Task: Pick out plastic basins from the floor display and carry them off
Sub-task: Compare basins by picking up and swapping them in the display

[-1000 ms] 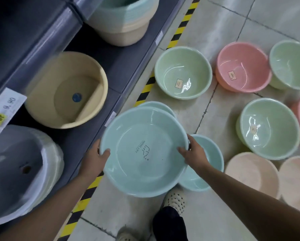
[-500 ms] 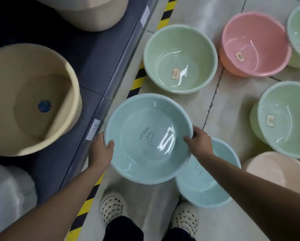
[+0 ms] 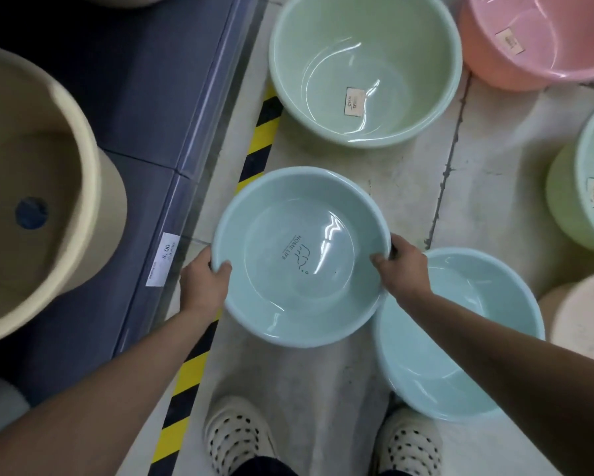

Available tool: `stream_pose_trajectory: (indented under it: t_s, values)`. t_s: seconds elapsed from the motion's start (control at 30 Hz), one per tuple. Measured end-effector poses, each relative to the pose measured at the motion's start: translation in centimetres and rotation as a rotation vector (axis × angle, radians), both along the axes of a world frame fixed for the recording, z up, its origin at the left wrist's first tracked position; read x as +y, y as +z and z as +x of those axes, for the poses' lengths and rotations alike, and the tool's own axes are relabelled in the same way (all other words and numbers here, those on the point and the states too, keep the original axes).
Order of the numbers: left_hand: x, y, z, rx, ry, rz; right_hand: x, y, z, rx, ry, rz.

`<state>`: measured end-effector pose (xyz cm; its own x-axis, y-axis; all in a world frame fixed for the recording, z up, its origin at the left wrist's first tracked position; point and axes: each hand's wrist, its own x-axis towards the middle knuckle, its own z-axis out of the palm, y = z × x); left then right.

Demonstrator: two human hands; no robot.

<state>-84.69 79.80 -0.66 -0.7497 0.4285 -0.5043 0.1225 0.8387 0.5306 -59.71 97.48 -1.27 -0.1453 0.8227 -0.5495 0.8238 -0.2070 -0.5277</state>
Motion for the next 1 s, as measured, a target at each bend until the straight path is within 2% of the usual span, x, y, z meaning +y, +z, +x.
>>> stream_pose_trajectory:
  t_s: [0.27,0.37,0.53,0.67,0.77,1.0]
  values:
    - [0.4,0.4,-0.3,0.0,-0.054,0.046,-0.4,-0.2,0.2,0.062,-0.037,-0.048]
    - [0.7,3.1,0.3,0.02,-0.028,0.146,-0.4,2.2,1.3,0.117,-0.084,-0.079]
    - [2.5,8.9,1.6,0.008,-0.117,0.195,-0.4,8.1,4.6,0.187,-0.158,-0.091]
    - [5.7,13.3,5.4,0.0,-0.232,0.216,-0.8,12.6,10.0,0.173,-0.27,-0.054]
    - [8.2,15.5,9.8,-0.076,-0.294,0.218,-1.4,15.1,14.5,0.114,-0.368,-0.016]
    - [11.4,15.2,18.4,-0.184,-0.478,0.214,-4.2,16.8,24.4,0.055,-0.543,0.002]
